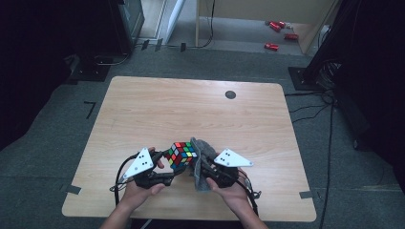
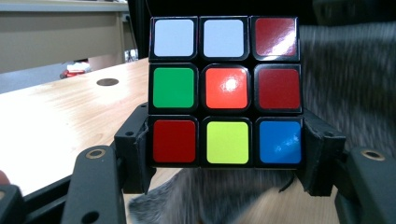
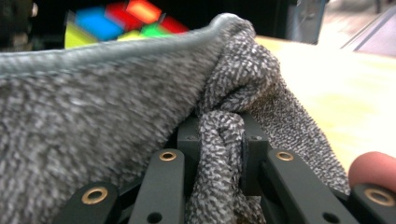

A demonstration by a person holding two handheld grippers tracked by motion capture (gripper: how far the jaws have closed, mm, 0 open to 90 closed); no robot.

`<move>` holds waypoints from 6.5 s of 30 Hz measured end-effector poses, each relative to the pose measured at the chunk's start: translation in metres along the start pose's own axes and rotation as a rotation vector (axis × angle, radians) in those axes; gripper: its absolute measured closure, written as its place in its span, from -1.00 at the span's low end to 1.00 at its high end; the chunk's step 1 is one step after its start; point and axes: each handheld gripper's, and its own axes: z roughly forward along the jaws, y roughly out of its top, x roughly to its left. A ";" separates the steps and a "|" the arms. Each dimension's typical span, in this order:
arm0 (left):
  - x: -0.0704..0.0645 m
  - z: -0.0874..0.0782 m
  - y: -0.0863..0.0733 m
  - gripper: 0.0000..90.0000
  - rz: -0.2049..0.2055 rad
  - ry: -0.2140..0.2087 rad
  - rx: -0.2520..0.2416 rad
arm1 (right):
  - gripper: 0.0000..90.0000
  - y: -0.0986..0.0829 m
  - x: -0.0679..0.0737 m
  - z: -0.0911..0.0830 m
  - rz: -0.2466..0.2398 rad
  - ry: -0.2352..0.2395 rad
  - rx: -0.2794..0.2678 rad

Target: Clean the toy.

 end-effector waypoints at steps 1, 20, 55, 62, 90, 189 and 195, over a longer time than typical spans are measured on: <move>-0.001 0.001 0.000 -0.22 0.001 0.000 -0.002 | 0.69 0.001 -0.001 -0.002 -0.003 -0.008 -0.008; -0.002 0.005 -0.001 -0.22 -0.034 -0.005 -0.015 | 0.70 -0.002 -0.004 0.000 0.008 -0.008 -0.007; 0.005 0.008 -0.002 -0.22 -0.096 -0.034 -0.030 | 0.71 0.002 -0.002 0.000 0.016 -0.034 0.008; 0.005 0.008 0.002 -0.23 -0.106 -0.048 -0.051 | 0.71 -0.008 0.004 0.005 -0.010 0.004 0.053; 0.006 0.012 0.001 -0.23 -0.269 -0.019 -0.165 | 0.71 -0.023 0.016 0.021 0.312 0.090 -0.046; -0.022 0.038 -0.019 -0.22 0.056 -0.003 0.122 | 0.50 0.014 -0.006 -0.022 0.036 -0.041 -0.025; -0.019 0.029 -0.016 -0.22 0.036 -0.053 0.055 | 0.50 0.008 -0.013 -0.020 0.035 -0.094 -0.025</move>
